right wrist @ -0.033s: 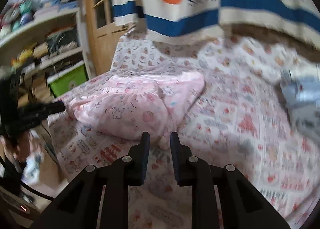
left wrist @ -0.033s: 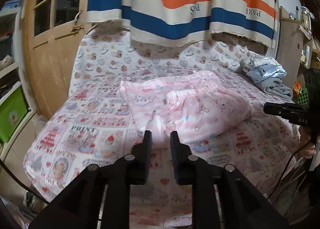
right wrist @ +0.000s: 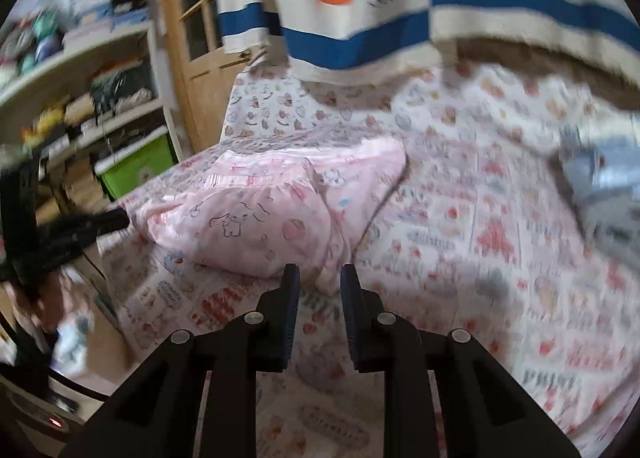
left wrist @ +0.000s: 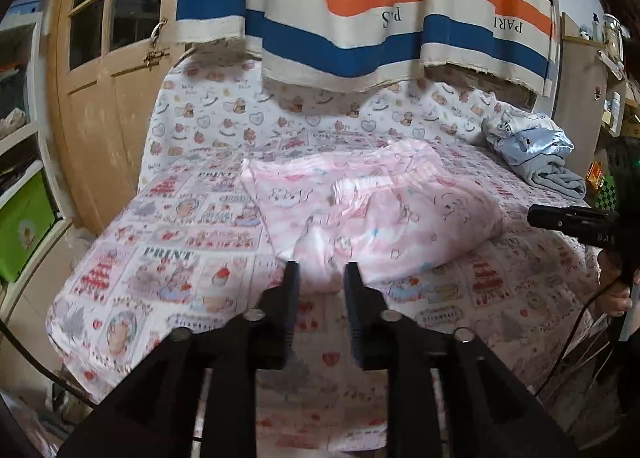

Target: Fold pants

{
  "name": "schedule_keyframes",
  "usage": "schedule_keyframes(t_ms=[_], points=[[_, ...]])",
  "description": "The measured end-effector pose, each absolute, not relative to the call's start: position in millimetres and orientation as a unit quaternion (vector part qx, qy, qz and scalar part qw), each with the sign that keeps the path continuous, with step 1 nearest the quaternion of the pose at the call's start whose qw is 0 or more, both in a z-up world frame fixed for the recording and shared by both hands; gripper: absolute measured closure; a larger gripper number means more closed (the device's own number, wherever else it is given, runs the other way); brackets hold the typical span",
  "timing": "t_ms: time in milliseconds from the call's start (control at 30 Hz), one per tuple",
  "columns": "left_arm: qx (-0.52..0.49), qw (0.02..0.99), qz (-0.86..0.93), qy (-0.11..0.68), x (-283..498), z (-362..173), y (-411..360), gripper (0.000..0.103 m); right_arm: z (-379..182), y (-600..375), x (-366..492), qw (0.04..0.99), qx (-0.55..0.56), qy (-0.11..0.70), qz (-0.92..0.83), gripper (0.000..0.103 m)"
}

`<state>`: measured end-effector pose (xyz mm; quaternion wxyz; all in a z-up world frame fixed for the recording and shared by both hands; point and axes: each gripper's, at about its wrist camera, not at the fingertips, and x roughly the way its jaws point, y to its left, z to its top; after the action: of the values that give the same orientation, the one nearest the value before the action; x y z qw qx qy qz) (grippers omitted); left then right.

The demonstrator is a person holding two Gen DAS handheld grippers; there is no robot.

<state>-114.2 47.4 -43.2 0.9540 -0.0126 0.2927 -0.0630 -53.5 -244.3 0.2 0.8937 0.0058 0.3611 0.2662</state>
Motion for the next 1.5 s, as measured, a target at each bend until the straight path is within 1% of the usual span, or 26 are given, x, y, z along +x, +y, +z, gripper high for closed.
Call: schedule_keyframes(t_ms=[33,100,133,267,333,367,433,467,533,567,600,633,700,833,933,1100,1267,1333,1367,1433,1467,1500], points=[[-0.014,0.953,-0.061,0.297,-113,-45,48,0.071,-2,-245,-51,0.893,0.008,0.367,0.26,0.081],[-0.018,0.95,-0.056,0.307,-109,-49,49,0.052,-4,-244,-47,0.891,0.006,0.377,0.253,0.081],[-0.024,0.948,-0.056,0.311,-106,-51,50,0.05,-5,-242,-45,0.889,0.005,0.381,0.255,0.081],[-0.031,0.944,-0.049,0.324,-95,-58,53,0.05,-10,-227,-40,0.878,-0.026,0.399,0.263,0.08],[-0.035,0.942,-0.053,0.33,-87,-61,53,0.05,-15,-220,-32,0.871,-0.035,0.414,0.262,0.067],[-0.038,0.94,-0.057,0.335,-83,-63,53,0.05,-17,-216,-26,0.866,-0.038,0.422,0.267,0.053],[-0.042,0.936,-0.068,0.342,-76,-64,49,0.051,-20,-209,-17,0.861,-0.051,0.431,0.267,0.052],[-0.038,0.932,-0.072,0.352,-72,-66,46,0.055,-21,-204,-13,0.858,-0.06,0.434,0.268,0.052],[-0.035,0.931,-0.081,0.353,-69,-65,42,0.071,-22,-198,-6,0.853,-0.07,0.438,0.275,0.059],[-0.033,0.931,-0.085,0.353,-69,-64,40,0.082,-24,-195,-4,0.849,-0.074,0.443,0.28,0.072],[-0.025,0.934,-0.078,0.347,-71,-63,38,0.098,-24,-193,-5,0.851,-0.077,0.438,0.279,0.079],[-0.024,0.935,-0.081,0.345,-72,-62,38,0.098,-23,-192,-6,0.849,-0.082,0.437,0.284,0.086],[-0.036,0.934,-0.084,0.345,-76,-61,41,0.099,-19,-193,-13,0.854,-0.085,0.424,0.288,0.093],[-0.044,0.936,-0.095,0.335,-96,-54,48,0.099,-8,-205,-32,0.852,-0.07,0.422,0.303,0.095],[-0.041,0.935,-0.109,0.334,-118,-51,50,0.099,2,-213,-53,0.847,-0.054,0.422,0.319,0.095],[-0.037,0.934,-0.119,0.334,-151,-49,56,0.099,19,-214,-113,0.845,-0.072,0.406,0.342,0.095],[-0.03,0.931,-0.118,0.343,-154,-59,54,0.098,13,-210,-130,0.85,-0.086,0.403,0.327,0.095],[-0.019,0.931,-0.111,0.347,-150,-66,50,0.096,7,-211,-126,0.849,-0.077,0.412,0.322,0.095],[-0.007,0.933,-0.105,0.345,-151,-69,48,0.094,3,-211,-125,0.852,-0.08,0.409,0.316,0.095],[0.018,0.936,-0.095,0.338,-155,-72,41,0.091,-3,-207,-128,0.866,-0.113,0.39,0.293,0.094],[0.03,0.939,-0.09,0.33,-160,-72,38,0.091,-5,-203,-131,0.87,-0.132,0.378,0.286,0.09],[0.036,0.941,-0.088,0.325,-164,-72,36,0.083,-5,-200,-136,0.875,-0.149,0.364,0.281,0.086]])
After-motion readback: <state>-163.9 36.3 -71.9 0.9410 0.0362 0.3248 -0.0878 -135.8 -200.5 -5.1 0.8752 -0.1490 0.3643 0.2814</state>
